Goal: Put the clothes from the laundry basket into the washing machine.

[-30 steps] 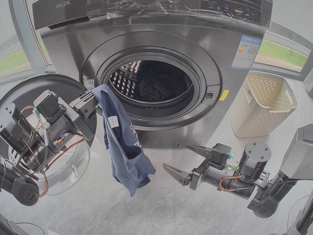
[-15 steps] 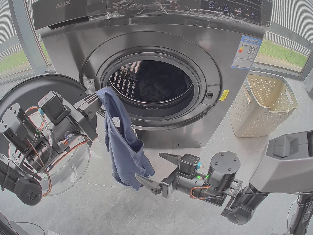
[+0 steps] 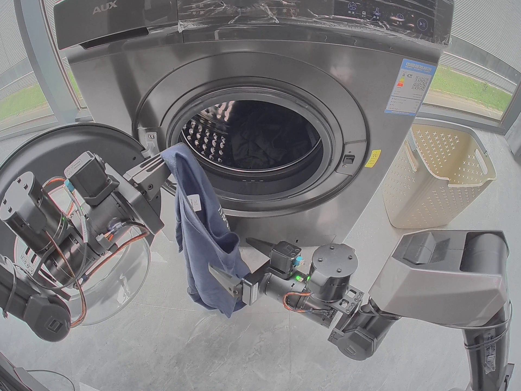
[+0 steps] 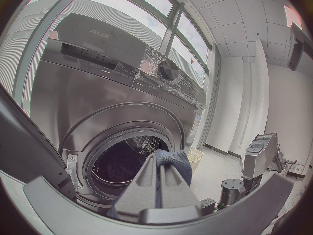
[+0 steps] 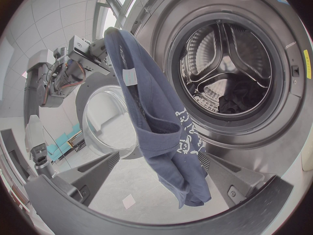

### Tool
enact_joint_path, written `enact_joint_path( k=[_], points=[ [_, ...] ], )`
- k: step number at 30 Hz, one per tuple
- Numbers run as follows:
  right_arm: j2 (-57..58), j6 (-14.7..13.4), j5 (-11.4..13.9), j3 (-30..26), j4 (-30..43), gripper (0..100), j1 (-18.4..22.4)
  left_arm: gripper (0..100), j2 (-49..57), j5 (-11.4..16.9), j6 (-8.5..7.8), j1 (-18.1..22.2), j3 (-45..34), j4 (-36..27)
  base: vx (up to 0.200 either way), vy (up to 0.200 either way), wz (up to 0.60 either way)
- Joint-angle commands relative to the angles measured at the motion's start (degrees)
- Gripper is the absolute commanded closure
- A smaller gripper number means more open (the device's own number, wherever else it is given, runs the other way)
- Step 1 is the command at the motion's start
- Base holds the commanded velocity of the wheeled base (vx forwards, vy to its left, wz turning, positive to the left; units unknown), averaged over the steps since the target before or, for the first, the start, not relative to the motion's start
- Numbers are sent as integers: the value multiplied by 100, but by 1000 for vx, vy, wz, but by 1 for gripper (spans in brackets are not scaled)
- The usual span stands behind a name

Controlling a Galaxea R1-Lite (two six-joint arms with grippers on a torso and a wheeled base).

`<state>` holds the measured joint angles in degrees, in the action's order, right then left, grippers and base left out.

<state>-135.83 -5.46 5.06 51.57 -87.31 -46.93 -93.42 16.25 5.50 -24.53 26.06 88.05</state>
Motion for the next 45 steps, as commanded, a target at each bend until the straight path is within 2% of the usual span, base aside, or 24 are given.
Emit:
enact_joint_path(
  k=[1,6,10,15,19,20,21,24,31,35,45],
  points=[
    [-339,1,-23,424,3,100,88,100,8,1,4,1,13,1,0,0,0],
    [-313,-8,-58,556,-32,100,88,100,8,1,13,9,22,1,0,0,0],
    [-137,-16,-102,380,-85,100,132,100,16,1,13,45,22,-7,0,0,0],
    [900,1,-102,-560,-85,100,343,100,-19,-8,4,88,22,-16,0,0,0],
    [2175,98,-93,-1650,-14,100,756,100,-19,-8,4,88,30,-25,0,0,0],
    [2175,98,-93,-1650,-14,100,756,100,-19,-8,4,88,30,-25,0,0,0],
    [2623,107,-93,-1949,-5,100,897,100,-19,-8,4,88,30,-25,0,0,0],
    [3247,89,-93,-2247,12,100,976,100,8,-34,4,71,48,-34,0,0,0],
    [3888,115,-93,-2274,153,100,1046,100,60,-87,4,27,83,-43,0,0,0],
    [4117,133,-75,-2239,162,100,1274,100,60,-96,4,18,101,-43,0,0,0],
    [4266,133,-66,-1975,170,100,1266,100,113,-175,-14,-35,83,-51,0,0,0]
  ],
)
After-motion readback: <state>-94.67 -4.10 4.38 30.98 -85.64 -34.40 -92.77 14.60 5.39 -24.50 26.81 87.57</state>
